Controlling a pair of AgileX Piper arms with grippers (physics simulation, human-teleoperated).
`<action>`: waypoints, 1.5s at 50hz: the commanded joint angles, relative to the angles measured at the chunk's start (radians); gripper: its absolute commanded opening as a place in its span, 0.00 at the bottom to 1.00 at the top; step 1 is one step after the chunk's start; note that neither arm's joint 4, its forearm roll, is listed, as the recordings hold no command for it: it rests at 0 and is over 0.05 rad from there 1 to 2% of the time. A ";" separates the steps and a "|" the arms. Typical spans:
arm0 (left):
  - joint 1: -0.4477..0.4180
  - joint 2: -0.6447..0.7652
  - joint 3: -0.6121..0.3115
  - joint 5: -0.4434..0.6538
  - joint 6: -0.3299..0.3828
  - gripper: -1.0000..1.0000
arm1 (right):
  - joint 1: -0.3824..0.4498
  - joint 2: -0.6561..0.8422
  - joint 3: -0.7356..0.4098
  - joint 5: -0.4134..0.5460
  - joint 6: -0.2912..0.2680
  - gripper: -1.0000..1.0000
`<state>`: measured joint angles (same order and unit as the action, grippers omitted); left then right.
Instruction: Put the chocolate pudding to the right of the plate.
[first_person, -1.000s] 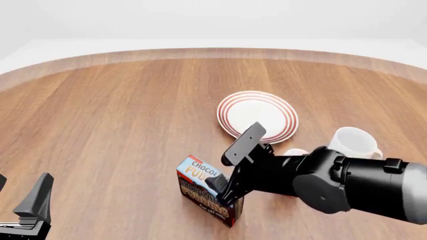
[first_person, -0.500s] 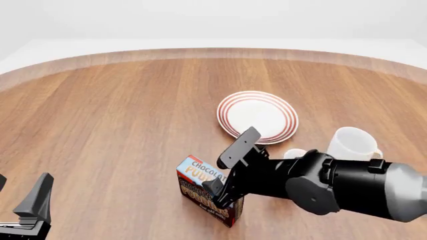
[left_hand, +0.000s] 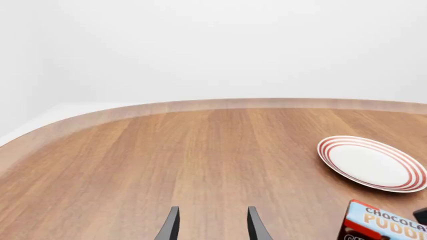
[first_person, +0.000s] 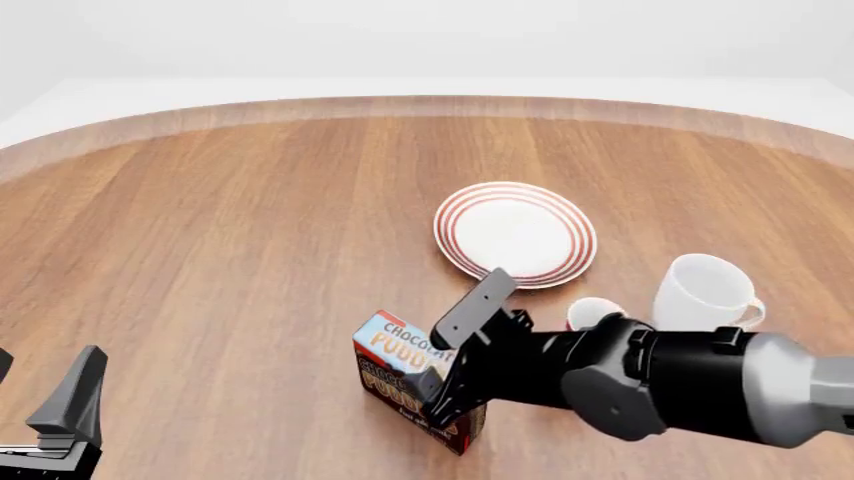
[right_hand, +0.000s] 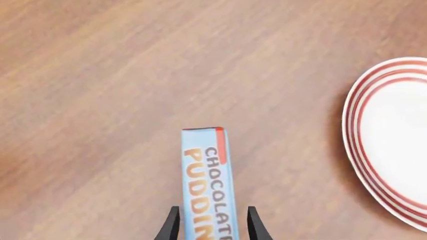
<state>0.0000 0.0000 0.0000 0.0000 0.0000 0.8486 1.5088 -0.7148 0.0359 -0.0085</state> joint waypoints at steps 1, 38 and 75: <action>0.000 0.000 0.000 0.000 0.000 1.00 | 0.011 0.021 0.005 -0.018 0.020 1.00; 0.000 0.000 0.000 0.000 0.000 1.00 | 0.002 0.073 0.027 -0.068 0.040 0.00; 0.000 0.000 0.000 0.000 0.000 1.00 | -0.164 -0.258 -0.290 0.313 -0.183 0.00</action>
<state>0.0000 0.0000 0.0000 0.0000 0.0000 0.7353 1.2984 -0.9125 0.2786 -0.1680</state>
